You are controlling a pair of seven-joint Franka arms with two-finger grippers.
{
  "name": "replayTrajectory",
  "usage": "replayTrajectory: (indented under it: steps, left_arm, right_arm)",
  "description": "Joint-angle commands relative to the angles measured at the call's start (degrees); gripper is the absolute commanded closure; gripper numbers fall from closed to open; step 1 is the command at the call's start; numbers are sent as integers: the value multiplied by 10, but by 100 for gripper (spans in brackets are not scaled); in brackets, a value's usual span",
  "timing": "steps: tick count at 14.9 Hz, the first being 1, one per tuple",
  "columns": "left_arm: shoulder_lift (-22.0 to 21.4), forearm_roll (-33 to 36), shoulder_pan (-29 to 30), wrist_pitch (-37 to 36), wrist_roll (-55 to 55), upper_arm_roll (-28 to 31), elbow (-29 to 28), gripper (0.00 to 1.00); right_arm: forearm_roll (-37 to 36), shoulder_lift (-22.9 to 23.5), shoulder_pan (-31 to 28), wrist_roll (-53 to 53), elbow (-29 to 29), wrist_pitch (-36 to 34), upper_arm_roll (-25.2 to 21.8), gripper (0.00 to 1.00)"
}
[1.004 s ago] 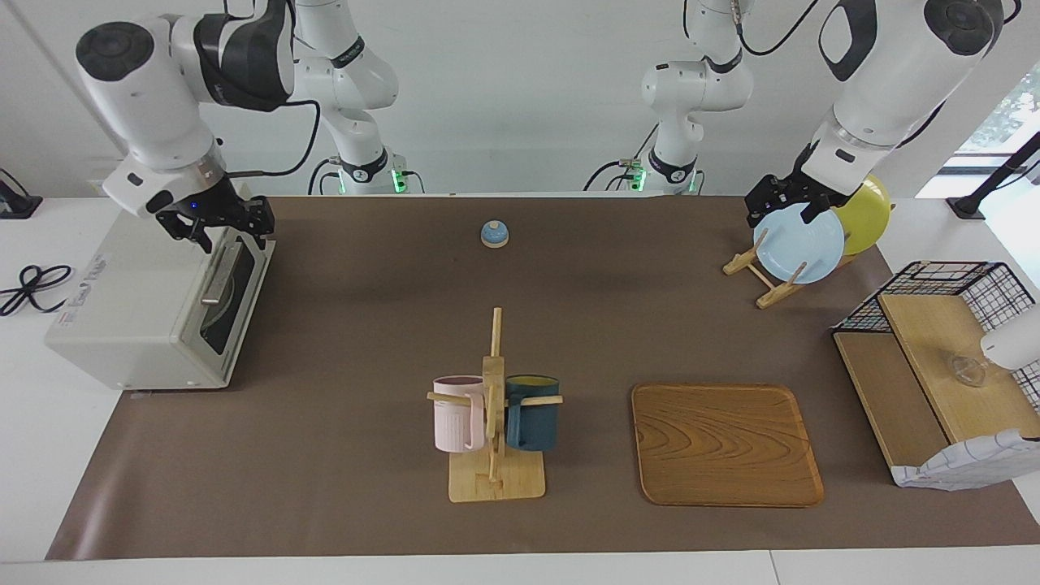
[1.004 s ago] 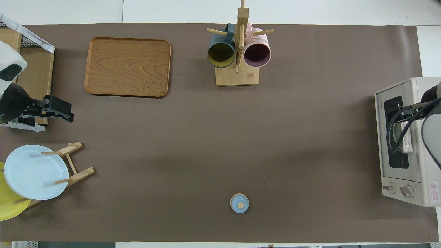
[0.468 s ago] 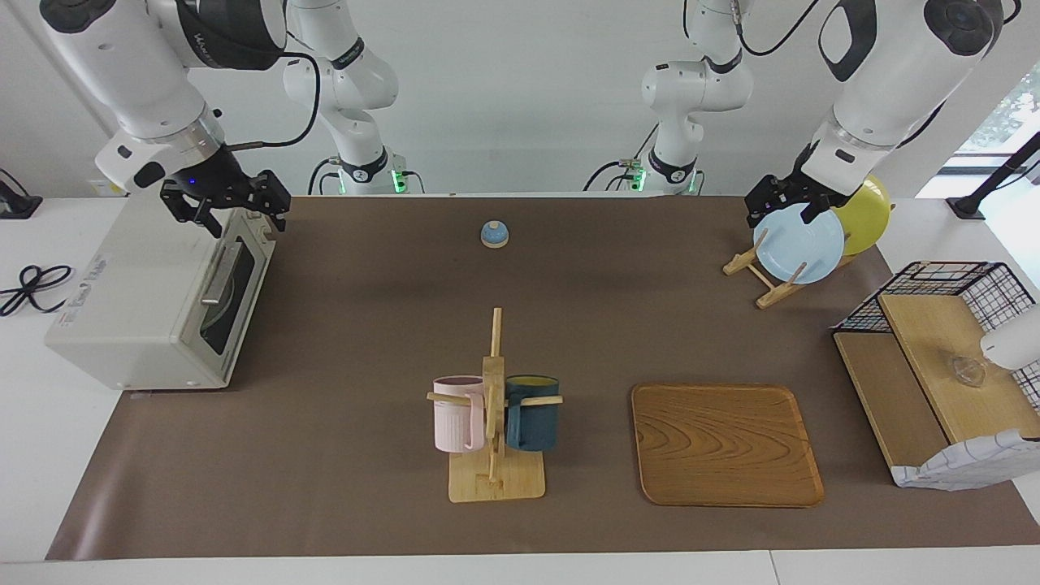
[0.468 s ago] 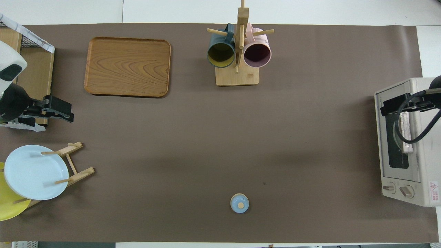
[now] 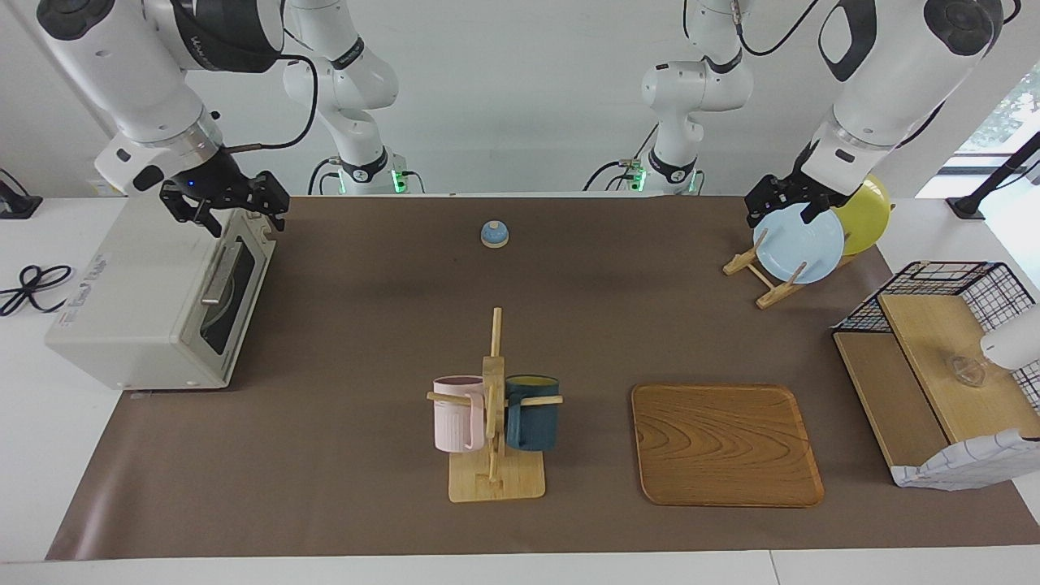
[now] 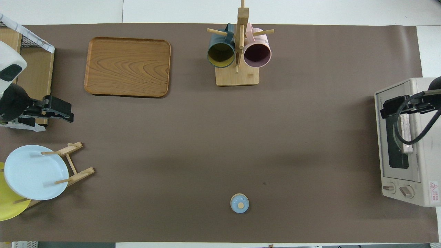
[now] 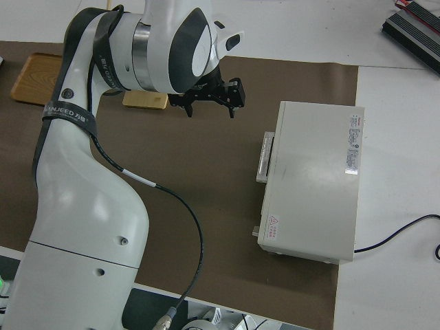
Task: Put corn in oven
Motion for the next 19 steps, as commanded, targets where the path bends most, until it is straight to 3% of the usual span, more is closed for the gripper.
replayTrajectory:
  steps: [1,7,10,19]
  left_arm:
    - [-6,7,-1,-7,-1,2,0,0]
    - [-6,7,-1,-7,-1,2,0,0]
    - [-6,7,-1,-7,-1,2,0,0]
    - [-6,7,-1,-7,-1,2,0,0]
  right_arm:
    - [-9,-3,6,6,7,-11,-10,0]
    - [-6,4,-16,7,7,1,-7,0]
    - [-6,4,-42,7,9,-1,19,0]
    - [-2,17,-36,29,46,-35,18,0]
